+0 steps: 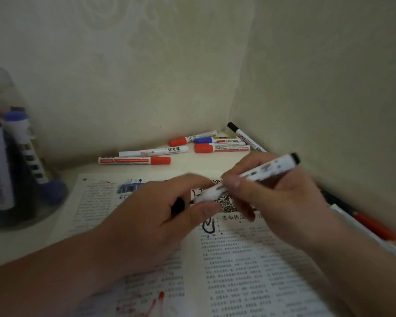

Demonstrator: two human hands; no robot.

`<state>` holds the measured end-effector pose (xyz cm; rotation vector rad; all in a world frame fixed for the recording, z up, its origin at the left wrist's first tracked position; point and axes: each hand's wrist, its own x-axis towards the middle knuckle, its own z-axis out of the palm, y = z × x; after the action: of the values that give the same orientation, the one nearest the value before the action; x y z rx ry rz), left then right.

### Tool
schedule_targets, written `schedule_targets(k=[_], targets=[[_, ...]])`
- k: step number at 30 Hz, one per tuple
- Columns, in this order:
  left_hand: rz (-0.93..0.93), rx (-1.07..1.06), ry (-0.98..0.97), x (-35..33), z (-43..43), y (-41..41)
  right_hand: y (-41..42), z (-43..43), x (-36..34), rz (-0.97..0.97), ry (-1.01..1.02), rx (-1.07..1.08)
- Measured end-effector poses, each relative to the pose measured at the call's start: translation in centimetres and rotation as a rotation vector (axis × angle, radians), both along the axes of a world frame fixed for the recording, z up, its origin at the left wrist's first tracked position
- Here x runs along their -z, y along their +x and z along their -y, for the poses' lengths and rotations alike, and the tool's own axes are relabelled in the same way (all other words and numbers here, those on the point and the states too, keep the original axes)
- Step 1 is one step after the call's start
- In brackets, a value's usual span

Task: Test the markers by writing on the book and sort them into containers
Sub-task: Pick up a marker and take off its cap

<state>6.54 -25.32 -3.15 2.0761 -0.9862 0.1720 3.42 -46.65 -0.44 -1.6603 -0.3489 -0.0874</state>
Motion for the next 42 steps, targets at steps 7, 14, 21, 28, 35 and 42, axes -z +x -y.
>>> schedule_targets(k=[7,14,21,28,35,42], targets=[[-0.271,-0.125,-0.246,0.6,-0.5,0.8,1.9,2.7,0.8,-0.225,0.057,0.175],[-0.17,-0.141,-0.161,1.2,-0.2,1.2,1.4,1.4,1.0,-0.316,-0.128,0.012],[-0.101,-0.149,-0.081,0.3,0.0,0.9,1.4,0.6,1.1,-0.293,-0.3,0.025],[-0.037,-0.169,-0.017,0.1,-0.2,0.9,1.2,0.5,1.0,-0.259,-0.321,0.022],[-0.113,-0.147,-0.147,0.9,0.0,1.2,1.8,1.2,1.9,-0.262,-0.169,0.088],[-0.105,-0.179,-0.093,0.8,-0.1,1.0,2.4,2.5,1.9,-0.119,-0.022,0.253]])
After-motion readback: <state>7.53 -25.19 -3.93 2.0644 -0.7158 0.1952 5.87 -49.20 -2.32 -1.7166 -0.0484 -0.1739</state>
